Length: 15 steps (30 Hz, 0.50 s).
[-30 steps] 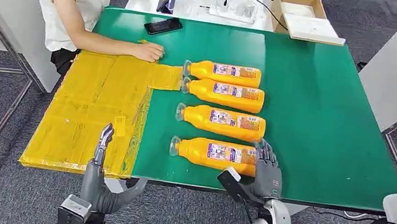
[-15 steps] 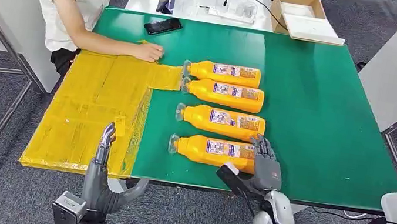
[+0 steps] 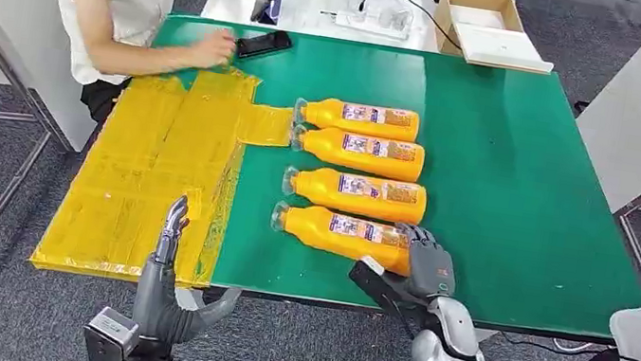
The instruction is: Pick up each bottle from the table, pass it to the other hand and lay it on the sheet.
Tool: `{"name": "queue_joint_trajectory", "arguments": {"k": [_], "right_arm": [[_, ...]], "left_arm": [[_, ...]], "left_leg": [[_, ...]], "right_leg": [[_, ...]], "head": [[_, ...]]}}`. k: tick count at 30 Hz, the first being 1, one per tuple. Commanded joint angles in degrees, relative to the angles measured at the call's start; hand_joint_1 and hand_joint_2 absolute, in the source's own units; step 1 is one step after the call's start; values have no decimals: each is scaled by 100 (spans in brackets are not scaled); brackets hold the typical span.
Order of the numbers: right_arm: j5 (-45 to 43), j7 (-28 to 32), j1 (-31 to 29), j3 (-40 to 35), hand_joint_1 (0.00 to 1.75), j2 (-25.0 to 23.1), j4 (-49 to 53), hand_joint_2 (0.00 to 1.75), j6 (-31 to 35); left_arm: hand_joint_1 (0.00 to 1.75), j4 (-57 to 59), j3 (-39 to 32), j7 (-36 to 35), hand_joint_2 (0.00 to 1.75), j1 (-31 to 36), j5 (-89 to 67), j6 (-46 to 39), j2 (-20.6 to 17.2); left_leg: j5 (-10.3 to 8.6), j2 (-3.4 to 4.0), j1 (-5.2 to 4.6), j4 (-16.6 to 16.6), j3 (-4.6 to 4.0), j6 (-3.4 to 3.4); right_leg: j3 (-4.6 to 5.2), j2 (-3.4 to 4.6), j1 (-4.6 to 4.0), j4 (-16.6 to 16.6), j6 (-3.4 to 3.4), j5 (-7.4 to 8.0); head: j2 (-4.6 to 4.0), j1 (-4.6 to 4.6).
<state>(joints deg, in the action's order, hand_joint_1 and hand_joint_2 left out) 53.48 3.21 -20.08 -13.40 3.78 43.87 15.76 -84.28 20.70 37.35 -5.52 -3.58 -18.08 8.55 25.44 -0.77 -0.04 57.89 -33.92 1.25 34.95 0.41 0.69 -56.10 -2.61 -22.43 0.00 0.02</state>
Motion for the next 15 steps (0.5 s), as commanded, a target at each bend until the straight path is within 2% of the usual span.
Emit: {"name": "queue_joint_trajectory", "arguments": {"k": [1,8,10,11,13,15], "right_arm": [[-19,28,-29,-256,175,-1,-595,175,-245],[61,-33,30,-356,175,-15,-796,175,-275],[-102,142,27,-289,175,-72,-918,175,-307],[-231,329,43,-269,175,-96,-923,175,-293],[-1021,1250,219,16,175,-234,-638,175,-412],[-1512,1882,511,67,175,-320,-29,175,-279]], "left_arm": [[0,89,-130,-22,175,98,36,46,7],[0,84,-146,-22,175,75,40,46,13],[0,78,-154,-17,175,67,49,37,2],[0,81,-154,-9,175,67,71,44,-5],[0,58,-192,36,175,48,242,89,-2],[0,7,-302,-2,175,15,616,160,86]], "left_leg": [[5,1,5,-7,20,-8],[4,4,6,-9,27,-8],[4,5,7,-10,29,-8],[5,6,7,-9,34,-9],[7,9,8,-10,41,-7],[8,8,9,-11,47,-8]], "right_leg": [[-22,-9,-6,8,9,-6],[-30,-9,-7,12,10,-5],[-31,-10,-9,12,10,-4],[-35,-10,-9,13,11,-5],[-40,-8,-10,13,11,-5],[-47,-9,-12,14,11,-5]], "head": [[-2,0],[-2,0],[0,2],[0,0],[-2,0],[0,2]]}}
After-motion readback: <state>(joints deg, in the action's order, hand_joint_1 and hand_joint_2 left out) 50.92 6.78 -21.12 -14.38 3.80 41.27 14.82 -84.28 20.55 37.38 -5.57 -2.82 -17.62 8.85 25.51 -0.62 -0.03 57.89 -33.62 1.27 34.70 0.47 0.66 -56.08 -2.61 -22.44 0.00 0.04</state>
